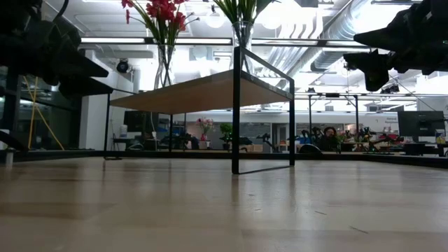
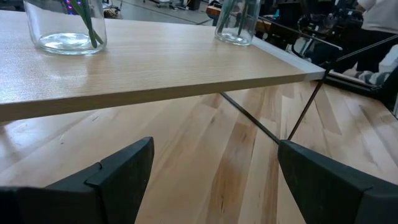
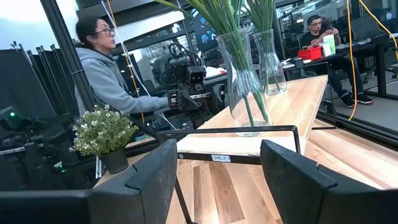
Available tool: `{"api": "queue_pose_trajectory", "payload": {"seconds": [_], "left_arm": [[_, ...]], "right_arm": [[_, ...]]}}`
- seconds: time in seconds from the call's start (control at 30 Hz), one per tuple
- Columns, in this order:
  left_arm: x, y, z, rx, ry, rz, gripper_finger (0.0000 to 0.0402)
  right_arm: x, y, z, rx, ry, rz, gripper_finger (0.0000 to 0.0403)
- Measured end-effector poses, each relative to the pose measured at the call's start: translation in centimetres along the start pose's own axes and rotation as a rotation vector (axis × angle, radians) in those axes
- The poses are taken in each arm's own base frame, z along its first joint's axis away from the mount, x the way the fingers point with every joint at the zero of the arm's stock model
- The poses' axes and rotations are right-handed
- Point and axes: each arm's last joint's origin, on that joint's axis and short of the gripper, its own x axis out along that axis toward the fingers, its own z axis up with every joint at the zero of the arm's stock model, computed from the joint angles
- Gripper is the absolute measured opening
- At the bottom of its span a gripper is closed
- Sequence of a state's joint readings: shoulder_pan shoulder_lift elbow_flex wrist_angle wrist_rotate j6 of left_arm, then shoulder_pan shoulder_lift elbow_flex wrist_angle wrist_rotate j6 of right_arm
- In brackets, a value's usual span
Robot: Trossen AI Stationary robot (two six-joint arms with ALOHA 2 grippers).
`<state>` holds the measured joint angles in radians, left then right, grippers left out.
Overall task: Pick and place flowers into a vace then onto a shelf
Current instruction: Return to Home Position
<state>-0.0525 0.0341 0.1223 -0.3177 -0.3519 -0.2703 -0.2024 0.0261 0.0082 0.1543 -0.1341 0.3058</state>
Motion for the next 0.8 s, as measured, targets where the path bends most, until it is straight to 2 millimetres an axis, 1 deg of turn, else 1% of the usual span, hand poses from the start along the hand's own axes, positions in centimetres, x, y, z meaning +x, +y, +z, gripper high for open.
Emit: {"api": "queue_pose_trajectory", "payload": {"seconds": [0.8], "left_arm": [[0.00, 0.00, 0.00, 0.000, 0.000, 0.000, 0.0376]], "right_arm": [[0.00, 0.00, 0.00, 0.000, 0.000, 0.000, 0.0216]]}}
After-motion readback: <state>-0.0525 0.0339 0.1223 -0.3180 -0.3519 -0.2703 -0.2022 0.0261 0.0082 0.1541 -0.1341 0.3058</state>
